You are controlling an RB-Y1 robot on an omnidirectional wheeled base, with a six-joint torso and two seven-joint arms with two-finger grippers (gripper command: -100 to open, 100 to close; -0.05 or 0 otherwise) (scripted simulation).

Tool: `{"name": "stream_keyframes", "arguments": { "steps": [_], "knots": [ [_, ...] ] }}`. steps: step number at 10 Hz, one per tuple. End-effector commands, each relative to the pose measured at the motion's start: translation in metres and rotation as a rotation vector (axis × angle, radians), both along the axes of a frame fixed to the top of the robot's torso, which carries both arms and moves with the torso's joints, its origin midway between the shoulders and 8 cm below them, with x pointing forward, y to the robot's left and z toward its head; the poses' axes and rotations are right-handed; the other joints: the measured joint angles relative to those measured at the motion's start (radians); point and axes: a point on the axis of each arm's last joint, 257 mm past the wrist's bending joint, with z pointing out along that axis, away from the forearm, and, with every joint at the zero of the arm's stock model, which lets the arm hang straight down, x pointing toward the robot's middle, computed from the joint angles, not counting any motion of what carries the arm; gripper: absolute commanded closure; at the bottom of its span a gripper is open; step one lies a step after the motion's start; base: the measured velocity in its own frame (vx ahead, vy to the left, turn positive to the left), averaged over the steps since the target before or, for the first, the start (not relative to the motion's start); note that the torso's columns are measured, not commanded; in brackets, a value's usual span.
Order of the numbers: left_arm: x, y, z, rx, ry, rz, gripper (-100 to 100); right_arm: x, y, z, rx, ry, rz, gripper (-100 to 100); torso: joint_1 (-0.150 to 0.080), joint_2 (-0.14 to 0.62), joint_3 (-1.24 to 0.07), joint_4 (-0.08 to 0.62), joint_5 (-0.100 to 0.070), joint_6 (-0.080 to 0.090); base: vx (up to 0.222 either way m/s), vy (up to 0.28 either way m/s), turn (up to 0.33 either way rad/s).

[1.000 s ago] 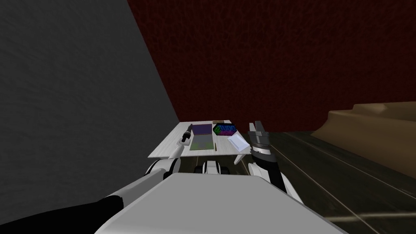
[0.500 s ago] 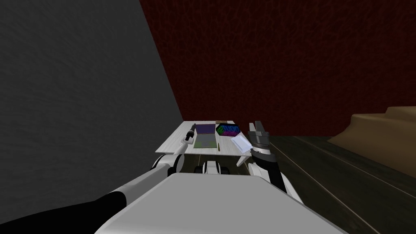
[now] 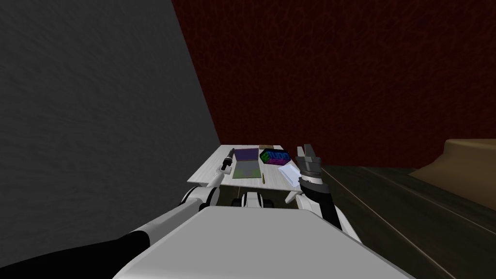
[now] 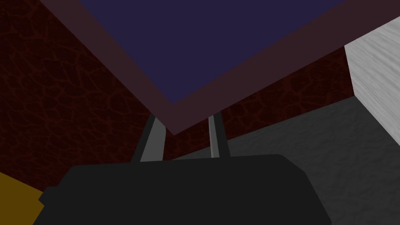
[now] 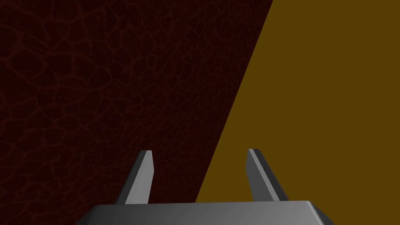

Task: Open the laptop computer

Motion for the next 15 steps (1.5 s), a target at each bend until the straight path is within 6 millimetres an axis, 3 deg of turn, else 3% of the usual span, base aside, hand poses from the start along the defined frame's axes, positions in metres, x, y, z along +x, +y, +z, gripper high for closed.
{"name": "stream_keyframes", "arguments": {
  "steps": [1,2,3,4,5,6,8,15],
  "knots": [
    [-0.019,-0.022,-0.009,0.018,-0.023,-0.044,100,0.0,0.0,0.0,0.0,0.0,0.0,0,-0.001,-0.001,0.0,0.002,-0.001,-0.001,0.096,0.007,0.134],
    [-0.024,-0.018,-0.017,0.018,-0.009,-0.039,100,0.0,0.0,0.0,0.0,0.0,0.0,0,0.0,-0.001,0.0,0.001,-0.001,-0.001,0.047,0.008,0.038],
    [-0.032,-0.043,0.0,0.027,-0.081,-0.085,100,0.0,0.0,0.0,0.0,0.0,0.0,0,0.001,-0.001,0.0,0.0,0.0,0.0,0.092,0.024,0.22],
    [-0.043,-0.04,-0.019,0.029,-0.049,-0.084,100,0.0,0.0,0.0,0.0,0.0,0.0,0,0.001,-0.002,-0.001,0.002,-0.001,-0.002,0.021,0.008,0.074],
    [-0.045,-0.039,-0.023,0.029,-0.043,-0.082,100,0.0,0.0,0.0,0.0,0.0,0.0,0,0.004,-0.002,0.002,0.001,-0.001,-0.001,0.0,0.0,0.0],
    [-0.055,-0.063,-0.007,0.032,-0.113,-0.127,100,0.0,0.0,0.0,0.0,0.0,0.0,0,0.005,-0.002,0.001,-0.003,0.001,0.0,-0.003,-0.016,0.119],
    [-0.07,-0.059,-0.03,0.032,-0.072,-0.123,100,0.0,0.0,0.0,0.0,0.0,0.0,0,0.016,-0.005,0.003,0.0,-0.001,0.004,-0.003,-0.012,0.08],
    [-0.07,-0.059,-0.03,0.032,-0.072,-0.123,100,0.0,0.0,0.0,0.0,0.0,0.0,0,0.021,-0.005,-0.003,-0.004,0.0,0.004,0.001,0.002,-0.006]
  ]
}}
